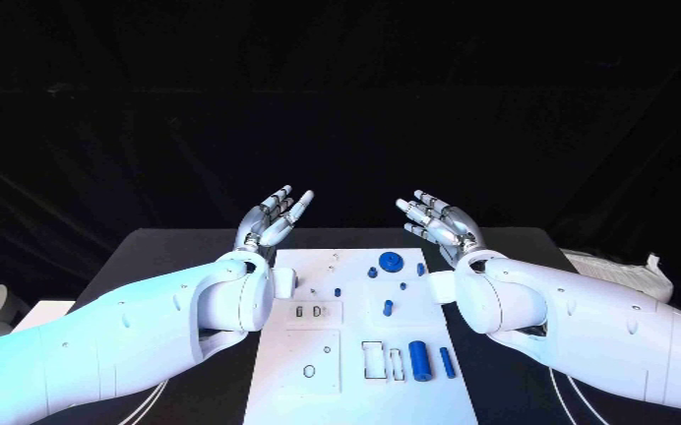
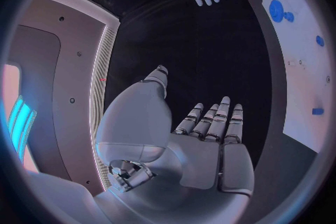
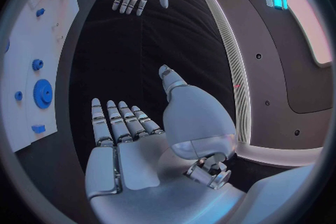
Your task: Assemble the parts on the task board
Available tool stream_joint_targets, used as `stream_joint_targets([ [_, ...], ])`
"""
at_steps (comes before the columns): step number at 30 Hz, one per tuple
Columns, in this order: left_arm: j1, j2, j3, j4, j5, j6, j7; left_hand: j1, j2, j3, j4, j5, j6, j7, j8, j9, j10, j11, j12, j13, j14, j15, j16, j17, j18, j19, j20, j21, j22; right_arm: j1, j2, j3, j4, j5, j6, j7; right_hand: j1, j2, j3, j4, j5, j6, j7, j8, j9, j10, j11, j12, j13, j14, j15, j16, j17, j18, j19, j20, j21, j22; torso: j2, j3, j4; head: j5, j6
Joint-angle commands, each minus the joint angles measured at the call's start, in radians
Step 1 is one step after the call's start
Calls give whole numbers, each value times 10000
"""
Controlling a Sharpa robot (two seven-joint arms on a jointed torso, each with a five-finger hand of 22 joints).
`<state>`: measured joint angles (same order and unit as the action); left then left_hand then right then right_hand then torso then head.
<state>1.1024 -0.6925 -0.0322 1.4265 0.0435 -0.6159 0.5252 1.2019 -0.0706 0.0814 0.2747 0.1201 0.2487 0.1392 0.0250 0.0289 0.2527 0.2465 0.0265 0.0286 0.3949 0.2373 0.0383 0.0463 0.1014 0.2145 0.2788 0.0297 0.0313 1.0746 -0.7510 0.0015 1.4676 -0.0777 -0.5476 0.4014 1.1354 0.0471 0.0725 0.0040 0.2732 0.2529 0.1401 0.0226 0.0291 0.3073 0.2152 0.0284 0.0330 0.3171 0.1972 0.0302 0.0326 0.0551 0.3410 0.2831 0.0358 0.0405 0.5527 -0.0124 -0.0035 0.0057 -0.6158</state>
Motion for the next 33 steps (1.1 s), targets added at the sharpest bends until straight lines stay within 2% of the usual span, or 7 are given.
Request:
stream_joint_targets([
  [1,21,24,4,-13,139,705,310,548,58,32,123,92,331,1510,90,46,348,148,74,50,560,114,141,75,127,252,147,116,56,33,47,11,-130,-862,1720,-726,890,138,114,-360,118,915,1263,171,96,1235,173,195,107,1333,145,183,112,437,1282,77,333,163,2,-1,-1,1,1],
  [7,21,24,4,-13,139,705,310,863,382,38,-64,144,2009,1552,411,218,2487,173,407,216,3402,-3,823,404,228,1939,131,660,320,56,76,13,-225,-1006,2054,-876,1489,223,282,-858,59,2999,1351,472,272,4175,234,598,285,4730,157,670,314,922,3118,79,804,338,2,-1,-1,1,1],
  [8,24,-277,4,-47,291,961,654,907,435,15,-112,144,2395,1540,477,248,2955,125,462,240,3640,-67,889,417,292,2441,125,816,389,116,-71,14,-501,-2461,1018,-575,1569,231,310,-939,63,3418,1294,506,290,4798,178,657,303,5160,94,707,316,988,3412,80,877,353,75,-18,8,-87,-32],
  [10,25,-331,3,-77,371,1057,761,1101,655,22,-274,127,4285,1450,907,447,5601,-127,988,471,4819,-461,1352,568,638,4915,86,1708,788,121,-109,16,-537,-2838,873,-511,1726,263,412,-1101,48,4347,1162,583,327,5652,25,745,316,5605,-50,724,310,1144,3938,76,1042,379,94,-24,22,-93,-14],
  [13,26,-403,2,-47,537,1209,842,1415,926,62,-482,133,5810,1234,1189,525,6452,-390,1167,433,6057,-803,1736,700,844,6169,-89,2223,928,125,-155,20,-557,-3099,761,-449,1837,288,565,-1254,43,5022,1077,549,322,6000,-70,669,295,5897,-130,641,300,1226,4135,73,1088,344,119,-37,36,-107,6],
  [26,44,-1031,2,713,679,1908,281,2660,850,323,-1580,21,7062,749,1283,388,8144,-907,1106,379,7395,-1303,1685,831,846,7355,-579,2315,730,364,-333,66,-651,-5840,1144,-556,1853,14,1527,-1680,-153,7112,738,450,368,7519,-504,408,281,7847,-710,710,319,1310,5906,-451,1749,387,424,22,1,-211,-13],
  [33,74,-1675,2,1734,663,2249,22,2582,726,295,-1607,-12,7265,699,1231,375,8433,-975,956,369,7703,-1395,1678,952,838,7623,-677,2353,700,621,-388,133,-762,-8988,1584,-1354,1856,-447,2143,-1926,-261,7727,493,507,408,8673,-890,470,323,9363,-1277,987,475,1283,7529,-1151,2555,631,868,4,-29,-245,89],
])
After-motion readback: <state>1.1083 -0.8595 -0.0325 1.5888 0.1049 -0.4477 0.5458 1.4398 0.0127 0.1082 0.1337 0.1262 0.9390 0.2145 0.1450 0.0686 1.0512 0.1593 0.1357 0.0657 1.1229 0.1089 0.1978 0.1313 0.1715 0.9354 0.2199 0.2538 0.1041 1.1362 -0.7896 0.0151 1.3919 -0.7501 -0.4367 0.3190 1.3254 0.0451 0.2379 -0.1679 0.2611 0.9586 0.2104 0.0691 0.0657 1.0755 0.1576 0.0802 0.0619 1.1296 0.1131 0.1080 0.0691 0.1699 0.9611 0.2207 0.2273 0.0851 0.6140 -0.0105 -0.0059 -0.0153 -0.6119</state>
